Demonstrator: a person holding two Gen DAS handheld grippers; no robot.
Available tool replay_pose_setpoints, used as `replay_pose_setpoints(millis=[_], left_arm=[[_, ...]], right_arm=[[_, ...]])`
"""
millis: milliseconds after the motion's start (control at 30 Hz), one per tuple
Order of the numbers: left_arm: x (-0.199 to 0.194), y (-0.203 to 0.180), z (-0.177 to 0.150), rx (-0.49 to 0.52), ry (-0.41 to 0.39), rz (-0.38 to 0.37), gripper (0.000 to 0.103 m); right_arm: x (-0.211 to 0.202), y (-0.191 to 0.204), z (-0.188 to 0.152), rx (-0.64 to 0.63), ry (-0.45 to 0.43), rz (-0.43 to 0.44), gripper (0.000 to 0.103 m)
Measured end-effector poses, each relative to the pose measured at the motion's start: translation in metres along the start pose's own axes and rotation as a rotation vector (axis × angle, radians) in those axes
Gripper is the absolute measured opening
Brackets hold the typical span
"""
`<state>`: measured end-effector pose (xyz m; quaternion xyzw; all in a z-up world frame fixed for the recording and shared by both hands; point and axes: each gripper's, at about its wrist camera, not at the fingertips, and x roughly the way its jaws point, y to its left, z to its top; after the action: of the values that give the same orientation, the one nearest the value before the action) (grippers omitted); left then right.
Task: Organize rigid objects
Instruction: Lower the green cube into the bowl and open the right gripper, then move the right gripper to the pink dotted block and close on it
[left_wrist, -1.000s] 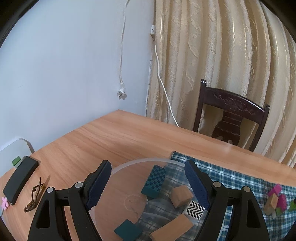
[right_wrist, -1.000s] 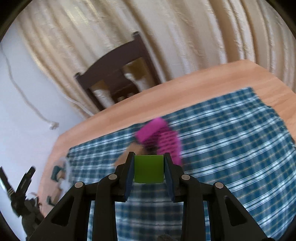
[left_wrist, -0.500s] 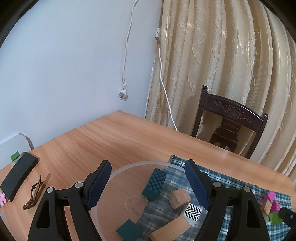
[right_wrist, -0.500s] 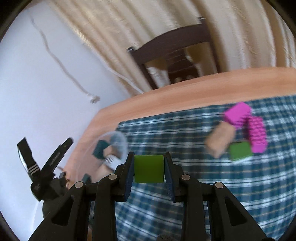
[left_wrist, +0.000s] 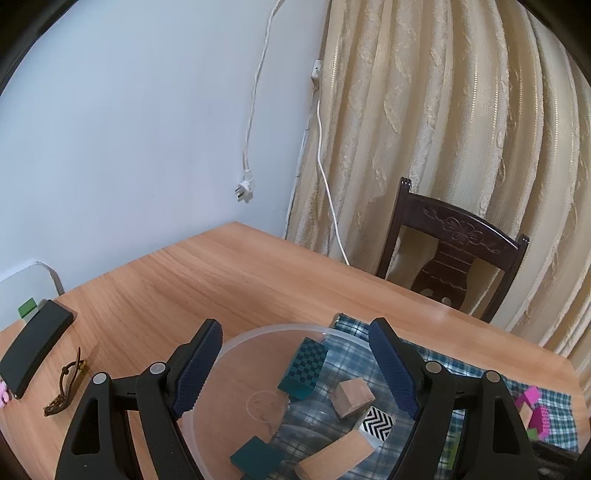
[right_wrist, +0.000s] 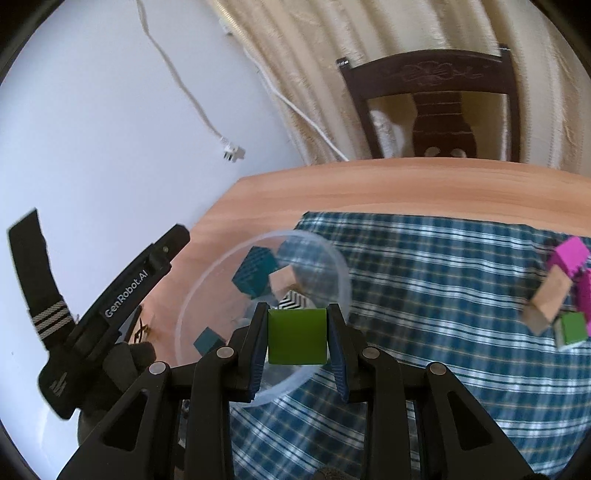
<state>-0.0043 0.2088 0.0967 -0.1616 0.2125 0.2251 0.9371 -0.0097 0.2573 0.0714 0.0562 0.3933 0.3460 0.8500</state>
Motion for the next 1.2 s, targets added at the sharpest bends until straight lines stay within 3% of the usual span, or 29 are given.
replay_pose_setpoints(millis=[200,400,1200], left_arm=[[0.0,0.001,0.0,-0.006,-0.003,0.002,0.089],[0.0,-0.001,0.0,-0.003,-0.003,0.0,0.089],[0.003,-0.013,-0.007,0.058,0.017,-0.013,0.089]], right_arm=[[0.023,0.006,-0.004,0.002,0.034,0.023,0.034],[0.019,-0.005,-0.005,0.018,0.021,0.035,0.034],[-0.02,-0.078,-0.005,0.133,-0.068,-0.177,0.034]])
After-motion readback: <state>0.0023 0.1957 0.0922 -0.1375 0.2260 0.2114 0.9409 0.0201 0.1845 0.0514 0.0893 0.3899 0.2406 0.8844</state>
